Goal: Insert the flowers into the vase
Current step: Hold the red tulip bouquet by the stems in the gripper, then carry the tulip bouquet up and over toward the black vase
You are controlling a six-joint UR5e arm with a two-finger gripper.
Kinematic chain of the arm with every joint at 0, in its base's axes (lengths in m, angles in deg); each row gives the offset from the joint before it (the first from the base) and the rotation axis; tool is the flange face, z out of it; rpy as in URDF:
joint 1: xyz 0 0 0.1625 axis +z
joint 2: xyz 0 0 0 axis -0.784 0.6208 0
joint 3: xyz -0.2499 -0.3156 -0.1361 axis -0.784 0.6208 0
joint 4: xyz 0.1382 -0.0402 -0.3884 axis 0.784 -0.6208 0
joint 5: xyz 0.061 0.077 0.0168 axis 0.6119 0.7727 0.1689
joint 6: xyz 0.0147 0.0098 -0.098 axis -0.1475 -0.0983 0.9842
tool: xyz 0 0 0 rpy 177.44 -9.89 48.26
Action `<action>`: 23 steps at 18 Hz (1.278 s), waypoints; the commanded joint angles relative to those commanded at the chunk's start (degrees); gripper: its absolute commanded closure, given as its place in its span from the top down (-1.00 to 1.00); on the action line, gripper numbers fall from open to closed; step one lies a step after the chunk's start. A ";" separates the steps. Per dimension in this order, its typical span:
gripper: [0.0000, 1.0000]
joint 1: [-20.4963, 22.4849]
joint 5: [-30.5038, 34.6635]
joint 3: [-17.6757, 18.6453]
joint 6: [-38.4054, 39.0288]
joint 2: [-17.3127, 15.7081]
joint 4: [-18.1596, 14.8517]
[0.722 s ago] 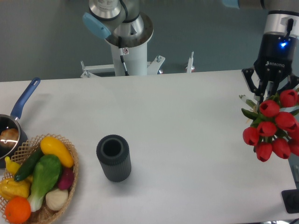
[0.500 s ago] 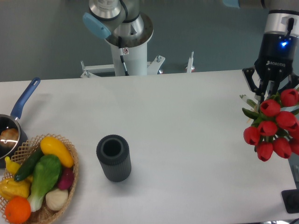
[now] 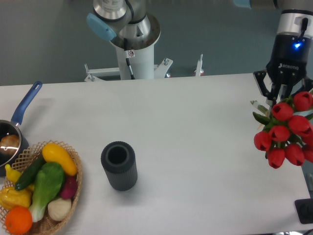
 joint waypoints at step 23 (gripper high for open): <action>-0.58 -9.32 -21.36 0.17 -2.73 3.52 0.44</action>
